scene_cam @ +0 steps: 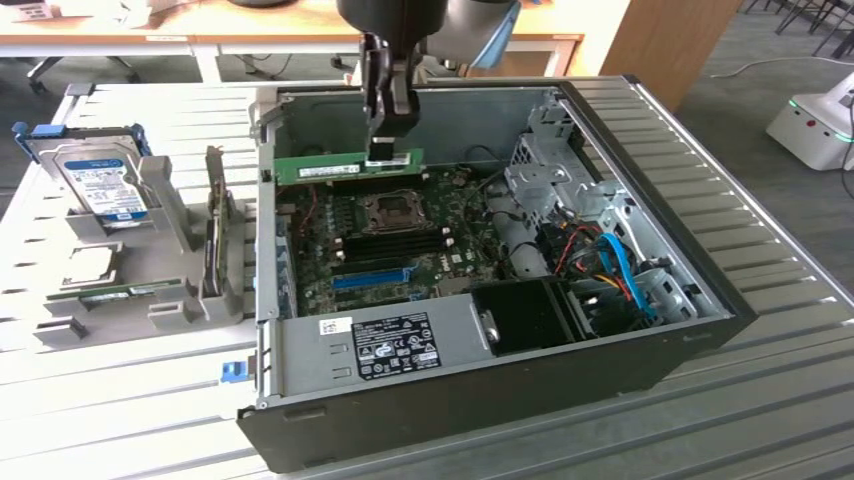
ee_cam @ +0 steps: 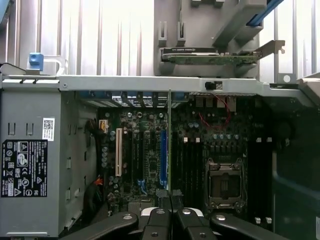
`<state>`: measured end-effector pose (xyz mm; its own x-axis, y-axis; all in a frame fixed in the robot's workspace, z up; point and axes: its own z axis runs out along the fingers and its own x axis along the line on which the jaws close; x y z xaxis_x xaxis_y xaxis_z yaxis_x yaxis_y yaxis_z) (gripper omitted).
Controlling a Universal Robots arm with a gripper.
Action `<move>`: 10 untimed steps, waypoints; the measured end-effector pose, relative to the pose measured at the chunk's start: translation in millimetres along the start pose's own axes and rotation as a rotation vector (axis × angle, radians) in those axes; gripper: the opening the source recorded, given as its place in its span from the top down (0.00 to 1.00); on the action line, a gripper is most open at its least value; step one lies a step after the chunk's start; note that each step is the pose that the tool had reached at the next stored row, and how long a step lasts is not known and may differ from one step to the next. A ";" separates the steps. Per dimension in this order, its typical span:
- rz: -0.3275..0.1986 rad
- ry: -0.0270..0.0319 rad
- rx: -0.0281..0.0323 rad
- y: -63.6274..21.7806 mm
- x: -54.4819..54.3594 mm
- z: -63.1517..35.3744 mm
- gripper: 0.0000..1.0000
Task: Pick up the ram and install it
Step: 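Pick up the ram and move it above insertion slot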
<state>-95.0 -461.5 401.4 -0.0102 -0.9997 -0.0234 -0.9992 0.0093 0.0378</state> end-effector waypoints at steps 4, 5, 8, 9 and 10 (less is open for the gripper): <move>0.000 0.0000 -0.0003 -9.6 -0.1 -0.3 0.89; 0.000 0.0001 -0.0004 -12.0 -0.1 -0.5 0.89; 0.000 0.0000 -0.0007 -19.2 -0.2 -0.7 0.89; 0.000 0.0000 -0.0007 -21.5 -0.2 -0.8 0.89; 0.000 -0.0001 -0.0008 -23.7 -0.2 -0.9 0.89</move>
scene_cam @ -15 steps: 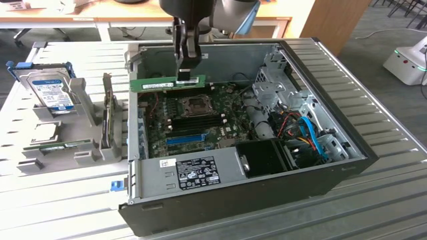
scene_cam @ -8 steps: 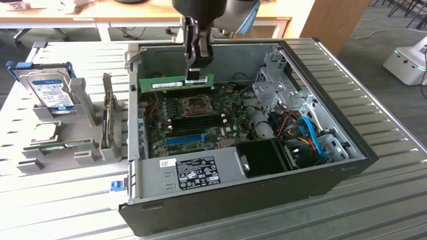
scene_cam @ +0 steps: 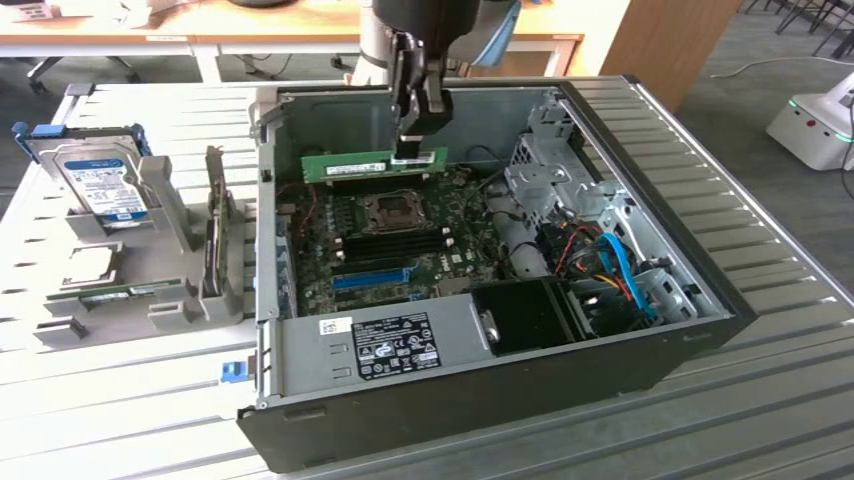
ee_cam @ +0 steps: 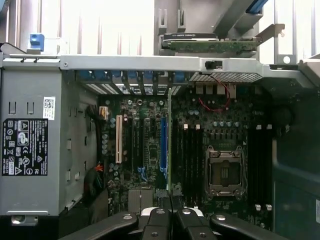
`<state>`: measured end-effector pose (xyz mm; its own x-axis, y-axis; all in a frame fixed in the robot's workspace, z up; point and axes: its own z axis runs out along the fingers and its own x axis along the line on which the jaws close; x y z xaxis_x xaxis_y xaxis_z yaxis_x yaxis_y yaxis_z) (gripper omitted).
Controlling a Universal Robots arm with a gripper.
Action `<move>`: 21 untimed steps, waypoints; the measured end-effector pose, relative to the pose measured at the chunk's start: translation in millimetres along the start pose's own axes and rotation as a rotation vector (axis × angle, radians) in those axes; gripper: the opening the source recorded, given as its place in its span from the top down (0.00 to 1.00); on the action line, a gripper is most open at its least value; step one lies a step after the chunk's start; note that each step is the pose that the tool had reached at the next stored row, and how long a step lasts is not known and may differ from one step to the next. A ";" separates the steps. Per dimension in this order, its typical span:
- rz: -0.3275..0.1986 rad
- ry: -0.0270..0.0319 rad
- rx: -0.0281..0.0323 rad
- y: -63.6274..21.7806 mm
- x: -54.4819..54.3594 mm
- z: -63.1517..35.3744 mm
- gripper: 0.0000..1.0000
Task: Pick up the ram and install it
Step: 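Pick up the ram and move it above insertion slot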
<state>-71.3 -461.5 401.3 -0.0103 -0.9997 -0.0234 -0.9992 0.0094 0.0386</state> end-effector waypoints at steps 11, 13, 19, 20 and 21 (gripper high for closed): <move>0.000 0.0000 -0.0003 -20.6 -0.2 -0.8 0.89; 0.000 0.0001 -0.0003 -21.2 -0.2 -0.8 0.89; 0.000 0.0000 -0.0003 -21.3 -0.7 -0.8 0.89; 0.000 0.0000 -0.0003 -21.3 -1.6 -0.7 0.89; 0.000 0.0000 -0.0003 -21.2 -2.9 -0.6 0.89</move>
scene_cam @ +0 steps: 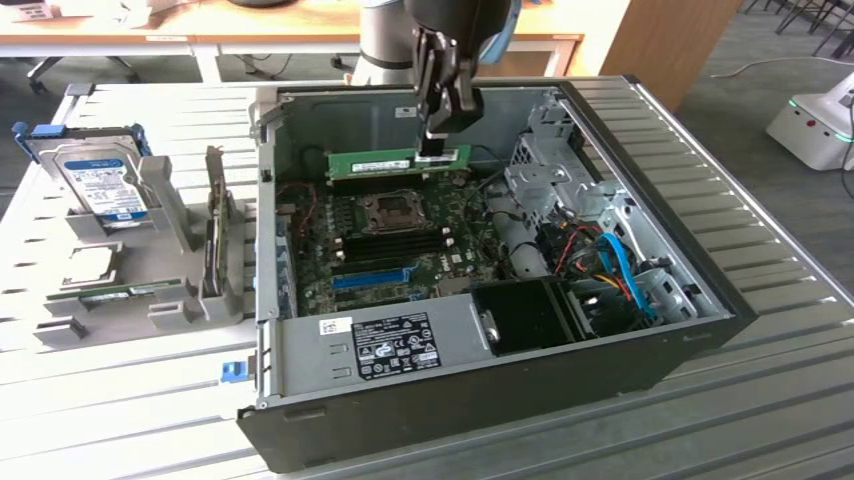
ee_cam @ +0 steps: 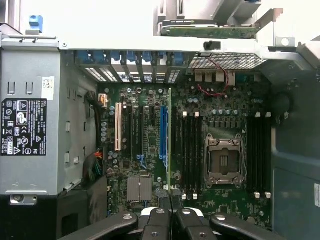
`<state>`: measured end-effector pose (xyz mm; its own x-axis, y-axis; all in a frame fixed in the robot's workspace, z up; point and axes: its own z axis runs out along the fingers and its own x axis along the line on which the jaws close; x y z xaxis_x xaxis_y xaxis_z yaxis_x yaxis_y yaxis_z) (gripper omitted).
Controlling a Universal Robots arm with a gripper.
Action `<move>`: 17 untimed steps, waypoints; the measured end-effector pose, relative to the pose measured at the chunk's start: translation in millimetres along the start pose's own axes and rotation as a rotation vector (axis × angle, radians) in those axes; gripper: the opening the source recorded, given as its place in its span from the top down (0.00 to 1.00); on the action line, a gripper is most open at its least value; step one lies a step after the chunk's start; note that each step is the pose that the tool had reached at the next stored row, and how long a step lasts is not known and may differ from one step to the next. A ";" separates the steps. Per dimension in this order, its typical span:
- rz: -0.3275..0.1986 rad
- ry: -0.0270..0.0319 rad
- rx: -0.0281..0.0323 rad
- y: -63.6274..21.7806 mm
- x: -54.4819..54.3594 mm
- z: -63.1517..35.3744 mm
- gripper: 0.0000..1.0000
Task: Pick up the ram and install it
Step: 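Pick up the ram and move it above insertion slot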
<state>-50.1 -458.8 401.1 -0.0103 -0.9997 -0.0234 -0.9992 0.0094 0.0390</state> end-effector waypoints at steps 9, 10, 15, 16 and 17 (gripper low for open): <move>0.000 0.0000 0.0000 0.1 -11.9 1.2 0.89; 0.000 0.0000 0.0000 0.1 -13.5 1.4 0.89; 0.000 0.0001 0.0000 0.2 -21.4 2.0 0.89; 0.000 -0.0001 0.0000 0.2 -22.9 2.2 0.89; 0.000 0.0000 0.0000 0.2 -24.3 2.3 0.89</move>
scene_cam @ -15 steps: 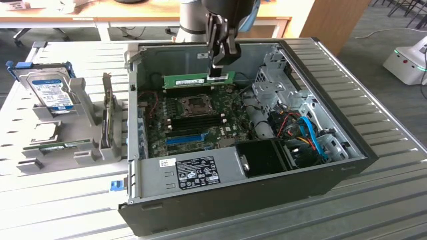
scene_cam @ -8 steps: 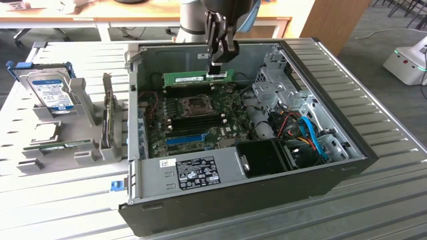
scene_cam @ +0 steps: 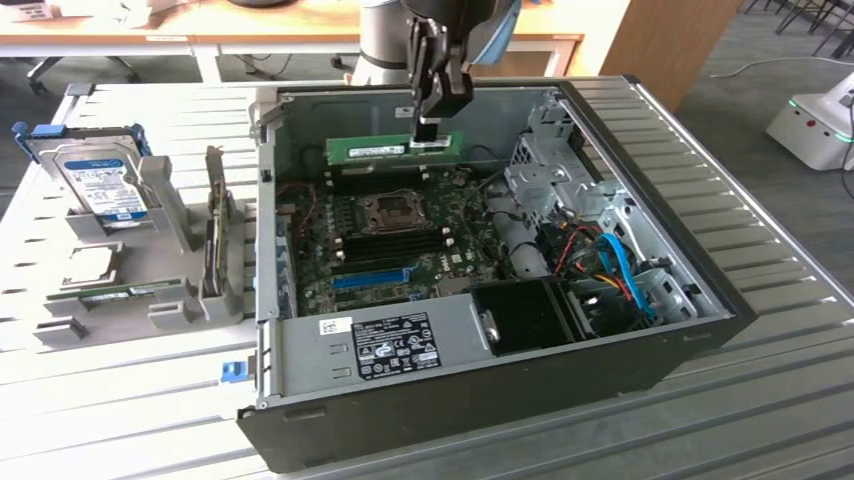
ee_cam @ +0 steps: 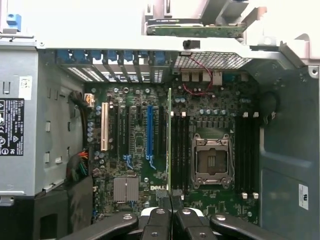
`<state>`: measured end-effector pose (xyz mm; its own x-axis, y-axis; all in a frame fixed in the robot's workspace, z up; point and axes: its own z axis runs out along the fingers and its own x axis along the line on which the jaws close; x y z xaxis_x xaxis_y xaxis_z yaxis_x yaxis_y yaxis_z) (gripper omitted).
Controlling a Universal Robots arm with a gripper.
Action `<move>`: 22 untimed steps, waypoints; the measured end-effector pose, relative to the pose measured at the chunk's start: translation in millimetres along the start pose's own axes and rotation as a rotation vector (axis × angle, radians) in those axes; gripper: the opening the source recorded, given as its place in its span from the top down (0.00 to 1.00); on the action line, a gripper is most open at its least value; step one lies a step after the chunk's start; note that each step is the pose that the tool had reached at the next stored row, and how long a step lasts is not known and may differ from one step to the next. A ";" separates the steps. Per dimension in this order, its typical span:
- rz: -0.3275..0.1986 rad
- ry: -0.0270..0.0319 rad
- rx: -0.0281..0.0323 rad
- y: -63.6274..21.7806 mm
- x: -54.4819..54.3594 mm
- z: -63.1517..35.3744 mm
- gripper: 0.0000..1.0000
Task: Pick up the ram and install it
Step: 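Pick up the ram and move it above insertion slot, then insert the ram into the slot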
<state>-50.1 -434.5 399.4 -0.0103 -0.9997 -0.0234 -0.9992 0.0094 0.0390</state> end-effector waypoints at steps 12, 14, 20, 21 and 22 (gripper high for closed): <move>0.000 0.0000 0.0000 0.1 -14.2 1.2 0.89; 0.000 -0.0001 0.0001 0.1 -16.2 1.5 0.89; 0.000 -0.0001 0.0001 0.1 -18.3 1.6 0.89; 0.000 0.0000 0.0001 0.1 -18.3 1.6 0.89; 0.000 -0.0001 0.0001 0.1 -18.3 1.7 0.89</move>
<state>-50.1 -416.1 398.2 -0.0103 -0.9997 -0.0235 -0.9992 0.0094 0.0389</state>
